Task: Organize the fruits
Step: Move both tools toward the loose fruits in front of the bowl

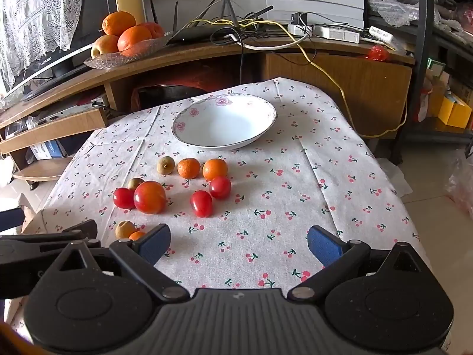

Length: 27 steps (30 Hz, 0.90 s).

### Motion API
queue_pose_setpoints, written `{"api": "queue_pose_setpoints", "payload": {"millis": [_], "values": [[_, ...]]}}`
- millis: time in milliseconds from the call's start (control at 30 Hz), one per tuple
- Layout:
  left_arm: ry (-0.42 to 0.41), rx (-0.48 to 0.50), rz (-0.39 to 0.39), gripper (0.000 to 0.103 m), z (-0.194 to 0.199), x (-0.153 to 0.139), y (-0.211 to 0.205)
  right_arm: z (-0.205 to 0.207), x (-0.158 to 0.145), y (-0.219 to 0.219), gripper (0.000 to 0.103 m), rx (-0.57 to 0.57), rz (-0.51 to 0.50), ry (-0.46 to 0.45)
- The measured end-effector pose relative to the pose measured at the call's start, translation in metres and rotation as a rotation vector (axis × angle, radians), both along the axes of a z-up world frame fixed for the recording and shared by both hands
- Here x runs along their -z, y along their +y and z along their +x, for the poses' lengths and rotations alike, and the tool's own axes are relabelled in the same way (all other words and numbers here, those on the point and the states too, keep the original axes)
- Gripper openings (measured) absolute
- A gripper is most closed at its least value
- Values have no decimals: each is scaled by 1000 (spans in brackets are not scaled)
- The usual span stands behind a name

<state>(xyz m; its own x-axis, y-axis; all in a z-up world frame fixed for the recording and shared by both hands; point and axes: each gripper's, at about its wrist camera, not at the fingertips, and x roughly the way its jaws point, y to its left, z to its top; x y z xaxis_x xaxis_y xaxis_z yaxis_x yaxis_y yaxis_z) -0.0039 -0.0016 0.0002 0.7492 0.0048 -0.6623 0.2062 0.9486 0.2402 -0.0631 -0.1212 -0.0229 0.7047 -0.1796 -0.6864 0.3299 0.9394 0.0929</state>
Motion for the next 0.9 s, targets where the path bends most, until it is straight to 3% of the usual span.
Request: {"api": "queue_pose_setpoints", "payload": {"millis": [900], "values": [[57,3,-6,94,3,5,8,3,8,4,101,-32,-6,27]]}}
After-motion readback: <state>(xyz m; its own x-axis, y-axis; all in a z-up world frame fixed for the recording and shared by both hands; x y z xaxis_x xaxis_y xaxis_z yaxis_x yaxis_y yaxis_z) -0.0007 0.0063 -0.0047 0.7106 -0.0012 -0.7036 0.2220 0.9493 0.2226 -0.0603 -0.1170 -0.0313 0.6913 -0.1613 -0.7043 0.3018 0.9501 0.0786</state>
